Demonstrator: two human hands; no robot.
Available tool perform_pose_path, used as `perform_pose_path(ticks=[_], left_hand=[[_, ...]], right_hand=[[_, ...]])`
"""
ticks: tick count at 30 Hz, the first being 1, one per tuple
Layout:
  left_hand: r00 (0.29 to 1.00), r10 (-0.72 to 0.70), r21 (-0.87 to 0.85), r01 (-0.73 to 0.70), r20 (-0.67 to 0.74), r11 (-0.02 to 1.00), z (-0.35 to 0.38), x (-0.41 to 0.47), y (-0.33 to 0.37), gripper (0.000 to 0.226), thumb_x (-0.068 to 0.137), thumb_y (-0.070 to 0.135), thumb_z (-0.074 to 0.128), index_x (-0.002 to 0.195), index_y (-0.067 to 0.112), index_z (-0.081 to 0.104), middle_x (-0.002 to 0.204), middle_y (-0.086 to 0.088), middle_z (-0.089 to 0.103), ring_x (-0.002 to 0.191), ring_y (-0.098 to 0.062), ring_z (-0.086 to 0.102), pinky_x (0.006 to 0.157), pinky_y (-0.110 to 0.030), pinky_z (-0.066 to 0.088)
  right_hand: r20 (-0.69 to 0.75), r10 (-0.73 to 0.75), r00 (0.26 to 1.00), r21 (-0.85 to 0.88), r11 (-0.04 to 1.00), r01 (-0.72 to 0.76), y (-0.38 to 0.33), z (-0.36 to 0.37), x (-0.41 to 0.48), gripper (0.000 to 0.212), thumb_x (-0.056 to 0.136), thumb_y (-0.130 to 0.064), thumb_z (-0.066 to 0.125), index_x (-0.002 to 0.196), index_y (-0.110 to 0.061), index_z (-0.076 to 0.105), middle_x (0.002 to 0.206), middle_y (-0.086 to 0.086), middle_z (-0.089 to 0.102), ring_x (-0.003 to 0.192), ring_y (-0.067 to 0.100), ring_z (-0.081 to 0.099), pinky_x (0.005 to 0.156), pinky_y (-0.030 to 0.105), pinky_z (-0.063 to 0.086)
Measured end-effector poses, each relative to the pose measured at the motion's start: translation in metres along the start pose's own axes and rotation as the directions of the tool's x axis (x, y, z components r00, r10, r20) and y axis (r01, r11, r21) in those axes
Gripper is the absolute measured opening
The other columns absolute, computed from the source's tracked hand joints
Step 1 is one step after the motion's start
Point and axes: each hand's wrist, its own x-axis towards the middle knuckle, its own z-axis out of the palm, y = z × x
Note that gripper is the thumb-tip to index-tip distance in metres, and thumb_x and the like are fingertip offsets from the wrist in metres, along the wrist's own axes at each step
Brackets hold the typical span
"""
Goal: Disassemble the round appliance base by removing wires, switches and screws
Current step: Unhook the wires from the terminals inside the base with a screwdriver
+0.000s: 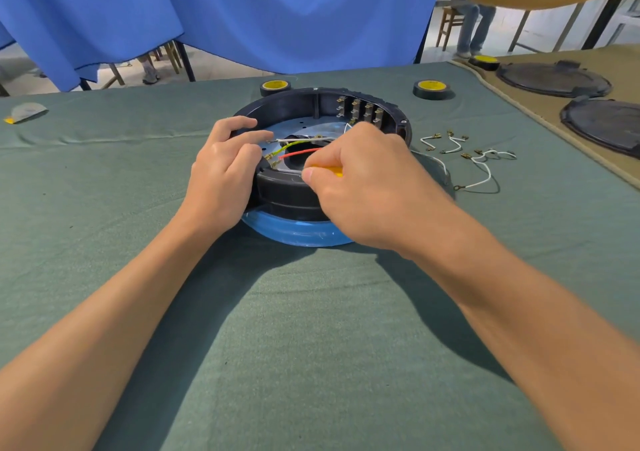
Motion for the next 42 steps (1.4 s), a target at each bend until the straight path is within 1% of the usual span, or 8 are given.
perform_pose_path(ticks=[11,14,18,24,31,34,38,42], left_hand=[[1.000,-0.005,-0.013,0.005,0.017,1.000,-0.001,0.002,0.000,0.044,0.083,0.027,0.032,0.109,0.023,0.068,0.125,0.014,0.046,0.115,0.001,0.043,0.096,-0.018,0.032],[1.000,-0.002,-0.026,0.002,0.018,1.000,-0.002,0.002,0.000,0.041,0.083,0.027,0.033,0.106,0.026,0.068,0.125,0.013,0.047,0.116,-0.002,0.045,0.098,-0.022,0.032],[0.999,0.002,-0.029,-0.001,0.035,1.000,-0.004,0.002,0.000,0.038,0.084,0.028,0.033,0.102,0.030,0.067,0.124,0.014,0.046,0.118,-0.003,0.044,0.099,-0.023,0.032],[0.999,-0.004,-0.016,0.005,0.045,1.000,-0.005,0.003,0.000,0.037,0.083,0.029,0.033,0.099,0.032,0.067,0.126,0.014,0.047,0.120,-0.004,0.044,0.108,-0.040,0.032],[0.999,0.000,0.018,-0.001,0.037,1.000,-0.005,0.001,0.003,0.045,0.084,0.031,0.032,0.106,0.023,0.071,0.131,0.009,0.049,0.121,-0.008,0.045,0.107,-0.042,0.034],[0.999,-0.008,0.033,0.006,0.040,0.999,-0.006,0.001,0.005,0.048,0.084,0.033,0.031,0.108,0.021,0.071,0.133,0.008,0.049,0.119,-0.007,0.045,0.106,-0.041,0.035],[0.999,-0.010,0.026,0.009,0.036,1.000,-0.006,0.001,0.004,0.048,0.084,0.033,0.032,0.108,0.020,0.071,0.131,0.010,0.049,0.116,-0.004,0.045,0.105,-0.040,0.035],[0.999,-0.006,0.030,0.005,0.033,1.000,-0.005,0.001,0.003,0.047,0.084,0.034,0.032,0.107,0.023,0.071,0.130,0.012,0.049,0.111,0.000,0.045,0.104,-0.039,0.036]], right_hand=[[-0.083,0.065,0.994,0.053,0.997,-0.061,0.000,0.010,-0.003,0.036,0.095,-0.024,0.048,0.061,-0.016,0.039,0.055,-0.001,0.030,0.059,0.016,0.029,0.059,0.033,0.021],[-0.051,0.004,0.999,-0.020,1.000,-0.005,0.004,0.001,-0.002,0.034,0.097,-0.021,0.046,0.068,-0.006,0.056,0.058,0.004,0.041,0.064,0.026,0.039,0.061,0.036,0.016],[-0.109,0.124,0.986,0.210,0.973,-0.099,0.024,-0.022,0.005,0.027,0.097,-0.031,0.046,0.088,-0.017,0.068,0.071,0.003,0.063,0.069,0.021,0.054,0.065,0.032,0.037],[0.002,0.163,0.987,0.327,0.932,-0.155,0.054,-0.043,0.032,0.015,0.101,-0.033,0.041,0.097,-0.020,0.049,0.078,0.000,0.062,0.064,0.010,0.057,0.061,0.030,0.051],[0.200,-0.096,0.975,-0.016,0.995,0.101,0.059,-0.030,0.072,0.009,0.081,-0.022,0.071,0.080,-0.029,0.066,0.063,-0.008,0.052,0.056,-0.002,0.049,0.051,0.013,0.035],[0.317,-0.086,0.945,-0.147,0.979,0.139,0.060,-0.013,0.086,0.010,0.085,-0.028,0.069,0.087,-0.037,0.071,0.065,-0.011,0.056,0.058,-0.001,0.053,0.052,0.019,0.035],[0.325,-0.060,0.944,-0.200,0.971,0.131,0.062,-0.002,0.099,0.016,0.086,-0.029,0.068,0.100,-0.033,0.075,0.044,-0.016,0.051,0.050,-0.002,0.050,0.051,0.023,0.033],[0.339,-0.042,0.940,-0.276,0.951,0.142,0.063,0.000,0.101,0.012,0.086,-0.028,0.069,0.095,-0.033,0.075,0.054,-0.025,0.049,0.060,0.000,0.044,0.050,0.023,0.031]])
